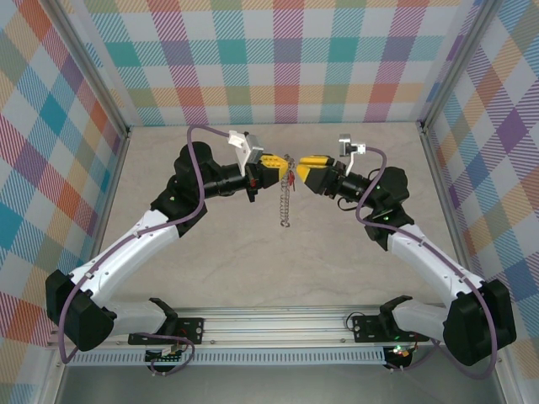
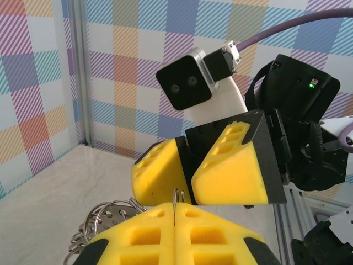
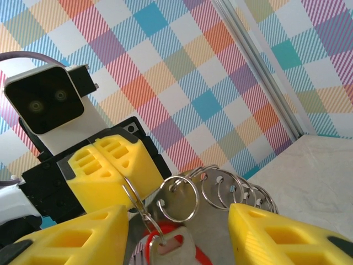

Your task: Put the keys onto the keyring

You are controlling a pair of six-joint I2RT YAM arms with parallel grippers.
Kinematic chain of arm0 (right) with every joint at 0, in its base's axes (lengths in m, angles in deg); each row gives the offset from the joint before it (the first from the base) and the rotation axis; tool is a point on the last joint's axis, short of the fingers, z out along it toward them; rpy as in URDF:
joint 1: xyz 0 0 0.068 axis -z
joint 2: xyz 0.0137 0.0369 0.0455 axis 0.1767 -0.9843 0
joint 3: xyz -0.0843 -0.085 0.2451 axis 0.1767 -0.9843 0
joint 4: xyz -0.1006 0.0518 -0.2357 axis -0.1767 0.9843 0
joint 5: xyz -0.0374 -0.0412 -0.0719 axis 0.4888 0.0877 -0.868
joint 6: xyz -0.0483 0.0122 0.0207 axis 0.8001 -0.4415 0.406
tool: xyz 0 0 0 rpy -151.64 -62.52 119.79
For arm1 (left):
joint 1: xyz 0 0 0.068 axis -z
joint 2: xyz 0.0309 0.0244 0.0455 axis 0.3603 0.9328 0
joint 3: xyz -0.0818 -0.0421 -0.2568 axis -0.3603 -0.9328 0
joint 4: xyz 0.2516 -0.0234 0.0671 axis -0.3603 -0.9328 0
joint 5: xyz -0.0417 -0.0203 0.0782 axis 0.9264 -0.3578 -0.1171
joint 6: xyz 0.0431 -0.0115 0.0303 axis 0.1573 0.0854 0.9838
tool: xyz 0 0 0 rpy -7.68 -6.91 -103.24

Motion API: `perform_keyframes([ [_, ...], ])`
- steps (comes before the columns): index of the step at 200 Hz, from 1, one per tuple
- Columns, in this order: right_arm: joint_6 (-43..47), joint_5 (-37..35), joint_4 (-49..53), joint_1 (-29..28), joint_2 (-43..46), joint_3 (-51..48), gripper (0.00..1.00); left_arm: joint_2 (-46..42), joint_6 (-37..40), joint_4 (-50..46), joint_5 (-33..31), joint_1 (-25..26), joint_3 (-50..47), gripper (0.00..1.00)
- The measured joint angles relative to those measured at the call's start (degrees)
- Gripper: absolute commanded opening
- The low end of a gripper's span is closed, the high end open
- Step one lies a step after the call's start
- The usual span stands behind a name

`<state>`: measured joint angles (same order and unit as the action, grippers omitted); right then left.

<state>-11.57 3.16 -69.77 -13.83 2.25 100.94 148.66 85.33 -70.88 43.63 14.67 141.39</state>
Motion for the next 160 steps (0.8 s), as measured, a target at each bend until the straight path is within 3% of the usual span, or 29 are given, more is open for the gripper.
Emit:
perform_keyframes([
  [160,-2.78,2.51,-3.45,0.0,-2.45,0.94,0.41,0.63,-1.27,0.42,0.44,0.0,0.0,0.0],
])
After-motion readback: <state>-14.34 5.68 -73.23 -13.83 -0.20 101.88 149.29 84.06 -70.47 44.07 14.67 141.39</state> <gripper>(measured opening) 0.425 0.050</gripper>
